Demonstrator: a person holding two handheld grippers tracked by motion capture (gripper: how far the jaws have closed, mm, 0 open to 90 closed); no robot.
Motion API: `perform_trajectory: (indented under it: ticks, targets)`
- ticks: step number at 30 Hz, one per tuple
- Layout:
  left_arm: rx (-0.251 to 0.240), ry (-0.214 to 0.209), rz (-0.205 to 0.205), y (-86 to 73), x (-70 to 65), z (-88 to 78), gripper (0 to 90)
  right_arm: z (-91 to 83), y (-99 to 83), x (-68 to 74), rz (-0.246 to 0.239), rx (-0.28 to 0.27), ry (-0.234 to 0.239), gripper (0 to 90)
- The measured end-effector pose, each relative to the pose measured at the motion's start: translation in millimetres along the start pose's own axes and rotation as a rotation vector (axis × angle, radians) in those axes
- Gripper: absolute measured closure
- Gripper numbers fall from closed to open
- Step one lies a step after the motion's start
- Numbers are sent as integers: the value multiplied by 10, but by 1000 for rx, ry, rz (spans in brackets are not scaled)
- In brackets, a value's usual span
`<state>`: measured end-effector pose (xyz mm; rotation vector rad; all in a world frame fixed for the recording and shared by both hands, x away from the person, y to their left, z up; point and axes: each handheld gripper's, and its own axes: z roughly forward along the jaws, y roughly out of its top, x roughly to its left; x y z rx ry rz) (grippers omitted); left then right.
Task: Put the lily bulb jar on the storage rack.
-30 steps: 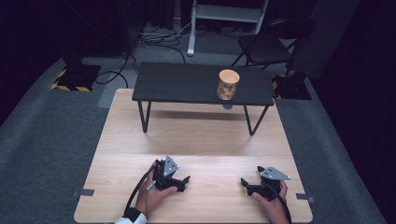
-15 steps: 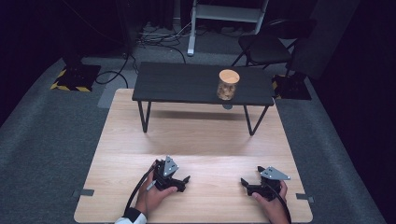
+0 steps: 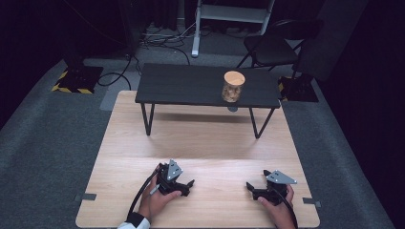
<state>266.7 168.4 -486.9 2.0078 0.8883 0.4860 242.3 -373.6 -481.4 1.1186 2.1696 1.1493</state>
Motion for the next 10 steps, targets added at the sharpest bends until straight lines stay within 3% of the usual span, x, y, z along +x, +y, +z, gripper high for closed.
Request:
perform_trajectory:
  ticks: [10]
  targets:
    - [0, 0, 0, 0, 0, 0, 8, 4, 11, 15, 4, 6, -10, 22]
